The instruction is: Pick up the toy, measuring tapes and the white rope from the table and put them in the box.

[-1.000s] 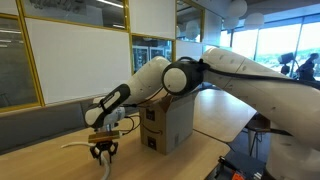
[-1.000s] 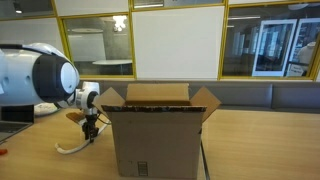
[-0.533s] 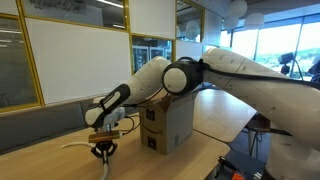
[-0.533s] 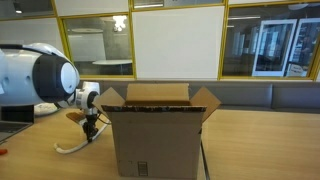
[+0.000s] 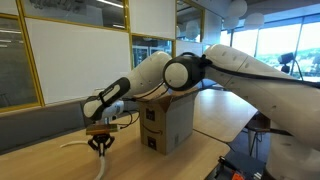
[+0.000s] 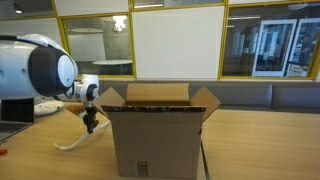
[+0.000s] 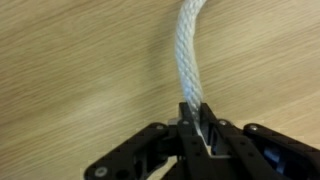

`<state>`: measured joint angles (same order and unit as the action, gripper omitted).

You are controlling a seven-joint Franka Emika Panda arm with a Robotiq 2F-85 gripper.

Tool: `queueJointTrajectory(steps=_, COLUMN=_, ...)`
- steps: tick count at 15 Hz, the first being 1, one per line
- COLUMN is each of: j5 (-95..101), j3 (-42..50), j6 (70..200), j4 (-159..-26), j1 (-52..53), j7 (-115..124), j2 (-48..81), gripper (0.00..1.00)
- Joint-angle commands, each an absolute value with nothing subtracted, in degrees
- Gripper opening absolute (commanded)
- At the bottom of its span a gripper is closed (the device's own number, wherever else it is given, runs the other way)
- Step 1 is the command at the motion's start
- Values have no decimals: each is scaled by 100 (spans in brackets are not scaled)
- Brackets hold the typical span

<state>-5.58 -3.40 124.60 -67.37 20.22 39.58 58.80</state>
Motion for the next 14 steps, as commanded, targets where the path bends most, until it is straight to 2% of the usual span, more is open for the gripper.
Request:
queueJointTrajectory(steps=1, j5=-403, j3=-252, j6=12759, j4=-7296, j1=2134, j7=4001, j2=5028, gripper=14)
queueJointTrajectory(steps=8, j5=66, j3=2, j6=13289, j4=-8342, j1=2306, j7=4223, j2=3272, gripper=13)
queueJointTrajectory(steps=14, j5=960, j3=156, j6=13051, j4=-8835, j1=2271, j7=4702, j2=1797, gripper=12)
